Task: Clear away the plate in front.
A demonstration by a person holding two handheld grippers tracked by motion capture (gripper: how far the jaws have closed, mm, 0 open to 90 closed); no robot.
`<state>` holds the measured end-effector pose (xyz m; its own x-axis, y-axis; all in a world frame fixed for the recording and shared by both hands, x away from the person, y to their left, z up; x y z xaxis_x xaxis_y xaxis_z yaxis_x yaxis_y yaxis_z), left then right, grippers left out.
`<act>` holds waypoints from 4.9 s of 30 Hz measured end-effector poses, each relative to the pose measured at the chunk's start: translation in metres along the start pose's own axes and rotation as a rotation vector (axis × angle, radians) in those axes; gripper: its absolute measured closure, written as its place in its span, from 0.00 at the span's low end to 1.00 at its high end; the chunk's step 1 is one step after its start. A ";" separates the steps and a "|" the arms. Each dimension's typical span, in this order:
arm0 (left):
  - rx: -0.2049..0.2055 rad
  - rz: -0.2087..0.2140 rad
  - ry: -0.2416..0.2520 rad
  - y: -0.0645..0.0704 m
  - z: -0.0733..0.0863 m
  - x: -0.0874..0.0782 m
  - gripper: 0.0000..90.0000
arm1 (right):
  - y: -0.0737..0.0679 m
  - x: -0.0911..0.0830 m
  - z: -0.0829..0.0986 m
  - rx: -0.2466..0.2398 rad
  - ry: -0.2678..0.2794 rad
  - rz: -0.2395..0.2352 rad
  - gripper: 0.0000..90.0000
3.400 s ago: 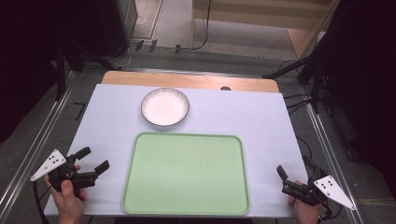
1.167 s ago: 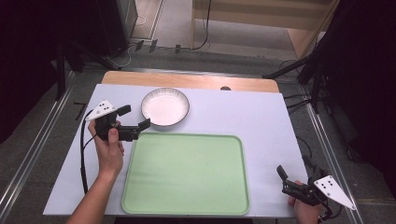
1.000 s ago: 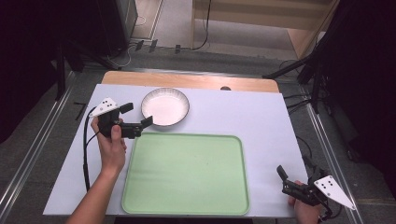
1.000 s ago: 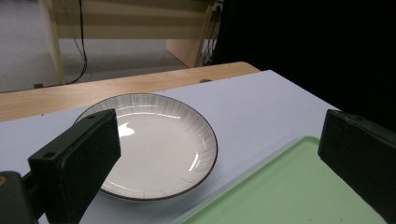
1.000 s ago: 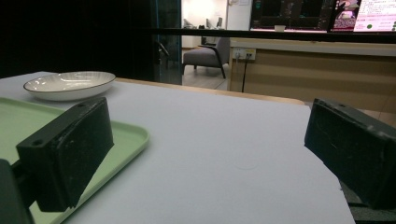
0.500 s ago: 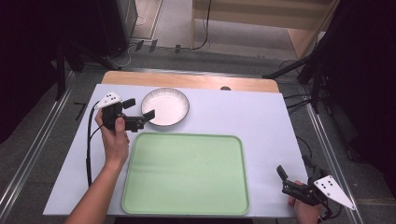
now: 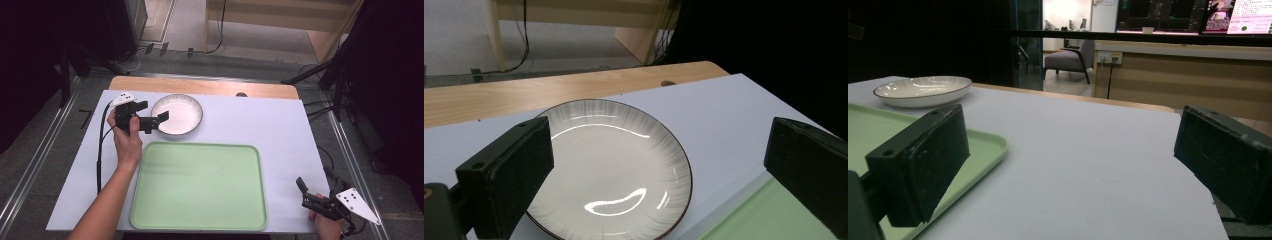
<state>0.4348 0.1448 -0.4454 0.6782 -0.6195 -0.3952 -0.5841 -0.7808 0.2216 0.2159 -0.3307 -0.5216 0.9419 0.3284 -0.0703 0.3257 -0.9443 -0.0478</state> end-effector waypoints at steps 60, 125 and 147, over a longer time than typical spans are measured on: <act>-0.491 -0.163 -0.432 -0.089 0.056 0.074 0.81 | 0.000 0.001 0.000 -0.003 -0.001 0.005 0.02; -0.608 -0.030 -0.279 -0.065 0.027 0.030 0.94 | 0.000 0.001 0.000 -0.003 -0.002 0.006 0.02; -0.560 0.068 -0.313 -0.028 0.045 0.013 0.94 | 0.000 0.001 0.000 -0.004 -0.003 0.003 0.02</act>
<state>0.4403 0.1620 -0.4971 0.4367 -0.6823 -0.5863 -0.2426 -0.7169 0.6536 0.2168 -0.3301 -0.5217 0.9428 0.3252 -0.0734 0.3227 -0.9455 -0.0439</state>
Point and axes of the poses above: each handheld gripper's, and its own axes: x roughly forward along the jaws, z roughly out of its underside, y roughly to its right, the point moved 7 cm from there along x, roughly forward along the jaws, and after that the axes turned 3 degrees about -z, right-handed, at the moved point
